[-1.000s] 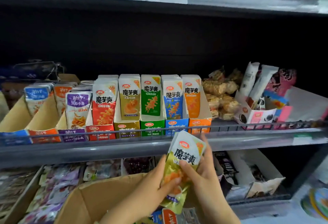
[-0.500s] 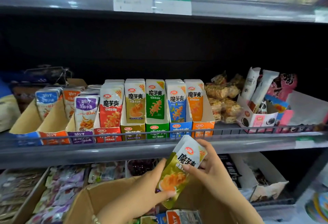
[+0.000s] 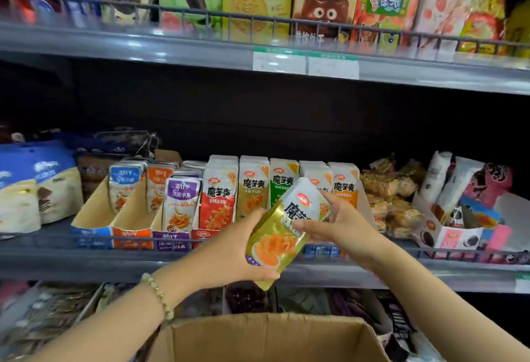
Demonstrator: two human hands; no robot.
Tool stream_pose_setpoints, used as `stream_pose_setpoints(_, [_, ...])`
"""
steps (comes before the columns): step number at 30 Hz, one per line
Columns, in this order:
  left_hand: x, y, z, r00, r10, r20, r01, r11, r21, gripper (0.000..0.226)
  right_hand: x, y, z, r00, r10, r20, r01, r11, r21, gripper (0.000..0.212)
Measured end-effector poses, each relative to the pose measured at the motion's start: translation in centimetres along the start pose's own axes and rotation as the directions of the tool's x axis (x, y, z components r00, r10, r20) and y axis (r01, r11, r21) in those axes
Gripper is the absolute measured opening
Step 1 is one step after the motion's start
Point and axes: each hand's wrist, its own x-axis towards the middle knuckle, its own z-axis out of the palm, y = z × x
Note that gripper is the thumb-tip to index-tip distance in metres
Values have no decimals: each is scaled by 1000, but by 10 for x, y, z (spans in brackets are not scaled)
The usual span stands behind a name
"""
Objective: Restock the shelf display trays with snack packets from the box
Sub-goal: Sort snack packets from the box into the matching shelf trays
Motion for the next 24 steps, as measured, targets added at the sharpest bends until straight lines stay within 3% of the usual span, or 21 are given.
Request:
stream_pose_setpoints(4, [14,-21,-26,984,-8,-177,6,1000,-11,84,32,-16,4,984,-74,-160,67,996,-52,38])
stream_pose_setpoints(7, [20,-49,-36,962,-94,-257,127,985,114,92,61,-17,1,937,-143,-318,108,986,-127,34])
stream_pose_setpoints(10, [22,-65,-37,968,-106,-226,166,950,265,64,91,-10,2,911,-159,-380,55,962,-269,55])
stream_pose_setpoints(13, [28,-71,-34,987,-113,-116,145,938,316,31,112,-4,11,920,-187,-343,6,885,-466,71])
stream_pose_setpoints(16, [34,-81,-31,990,-100,-96,125,942,312,28,127,1,25,962,-193,-194,19,754,-657,72])
stream_pose_setpoints(21, [41,-93,-26,992,-32,-121,66,954,291,25,141,9,39,986,-139,-96,35,724,-689,67])
stream_pose_setpoints(24, [42,-99,-23,989,9,-148,37,953,301,25,150,11,41,986,-165,6,108,616,-781,59])
